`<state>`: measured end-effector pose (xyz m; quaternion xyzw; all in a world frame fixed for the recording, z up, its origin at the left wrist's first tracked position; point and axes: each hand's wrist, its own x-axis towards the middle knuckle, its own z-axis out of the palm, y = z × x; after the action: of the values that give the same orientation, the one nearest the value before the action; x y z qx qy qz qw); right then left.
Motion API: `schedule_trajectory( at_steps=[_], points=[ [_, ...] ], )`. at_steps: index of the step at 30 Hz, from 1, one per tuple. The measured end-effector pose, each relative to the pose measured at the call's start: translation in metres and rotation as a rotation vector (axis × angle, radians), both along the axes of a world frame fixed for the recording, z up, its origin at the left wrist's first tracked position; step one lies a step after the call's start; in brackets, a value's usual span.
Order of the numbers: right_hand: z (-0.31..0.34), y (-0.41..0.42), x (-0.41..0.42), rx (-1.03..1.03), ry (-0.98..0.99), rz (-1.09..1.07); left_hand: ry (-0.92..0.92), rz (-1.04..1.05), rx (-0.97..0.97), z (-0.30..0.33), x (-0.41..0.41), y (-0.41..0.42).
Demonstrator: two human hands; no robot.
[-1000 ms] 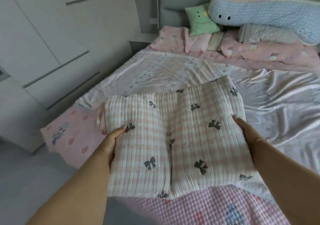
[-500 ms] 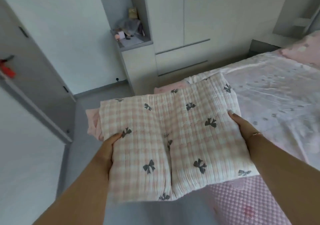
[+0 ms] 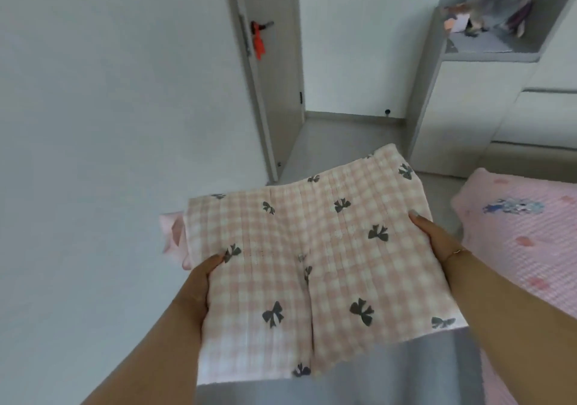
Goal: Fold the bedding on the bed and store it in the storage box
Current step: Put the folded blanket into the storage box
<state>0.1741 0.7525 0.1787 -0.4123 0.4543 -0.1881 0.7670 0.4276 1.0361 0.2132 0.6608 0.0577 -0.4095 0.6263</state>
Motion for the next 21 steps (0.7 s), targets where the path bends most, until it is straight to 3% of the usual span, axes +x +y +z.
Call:
schedule_trajectory(
  at_steps=[10,21],
  points=[
    [-0.021,0.039,0.144,0.023,0.069,0.554,0.074,0.502,-0.026,-0.029,-0.014,0.131],
    [-0.042,0.191,0.203,0.013,0.141,0.903,0.117,0.858,-0.007,-0.055,-0.086,0.299]
  ],
)
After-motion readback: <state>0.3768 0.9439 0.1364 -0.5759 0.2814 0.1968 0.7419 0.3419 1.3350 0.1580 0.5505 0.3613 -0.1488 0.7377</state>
